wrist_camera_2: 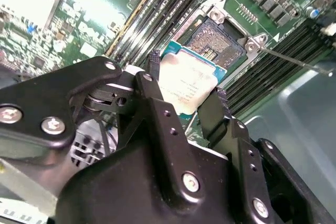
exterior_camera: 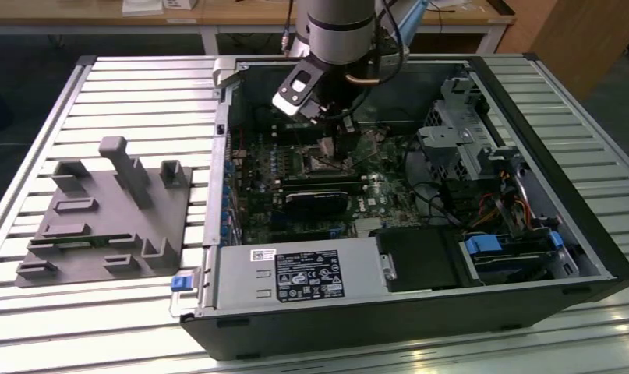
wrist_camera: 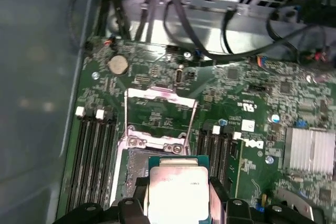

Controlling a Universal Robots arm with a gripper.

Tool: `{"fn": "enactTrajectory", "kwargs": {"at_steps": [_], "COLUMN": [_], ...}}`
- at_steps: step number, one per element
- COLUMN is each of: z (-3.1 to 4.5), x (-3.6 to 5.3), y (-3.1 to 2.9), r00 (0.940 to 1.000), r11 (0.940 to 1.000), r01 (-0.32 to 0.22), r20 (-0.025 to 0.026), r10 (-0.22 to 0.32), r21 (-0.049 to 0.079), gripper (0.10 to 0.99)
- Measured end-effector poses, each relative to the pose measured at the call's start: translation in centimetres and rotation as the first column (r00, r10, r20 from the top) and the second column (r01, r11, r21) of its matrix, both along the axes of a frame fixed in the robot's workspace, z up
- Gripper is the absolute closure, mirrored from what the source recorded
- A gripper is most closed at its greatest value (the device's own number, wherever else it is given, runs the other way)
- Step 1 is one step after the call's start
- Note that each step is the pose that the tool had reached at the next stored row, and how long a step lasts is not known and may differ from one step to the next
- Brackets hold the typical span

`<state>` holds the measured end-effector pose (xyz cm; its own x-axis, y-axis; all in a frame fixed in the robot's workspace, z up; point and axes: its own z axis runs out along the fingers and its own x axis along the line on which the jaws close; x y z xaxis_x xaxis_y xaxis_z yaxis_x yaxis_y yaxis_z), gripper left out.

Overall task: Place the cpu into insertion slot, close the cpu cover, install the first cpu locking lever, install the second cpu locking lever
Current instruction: 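Place the cpu into insertion slot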

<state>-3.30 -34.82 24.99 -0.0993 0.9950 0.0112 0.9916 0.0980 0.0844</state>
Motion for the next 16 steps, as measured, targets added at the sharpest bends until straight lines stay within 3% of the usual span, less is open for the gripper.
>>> {"fn": "enactTrajectory", "kwargs": {"at_steps": [5,10,16], "z": [-0.06,-0.14,-0.33], "x": [0.0,0.0,0.0], "y": [0.0,0.0,0.21], "r00": [0.997,0.9884,0.9878], "r11": [0.997,0.9884,0.9878], "r01": [0.077,0.152,0.155], "r20": [0.0001,0.0003,0.0005], "r10": [-0.077,-0.152,-0.155], "r21": [-0.005,-0.008,-0.008], "gripper": [0.545,0.545,0.545]}}
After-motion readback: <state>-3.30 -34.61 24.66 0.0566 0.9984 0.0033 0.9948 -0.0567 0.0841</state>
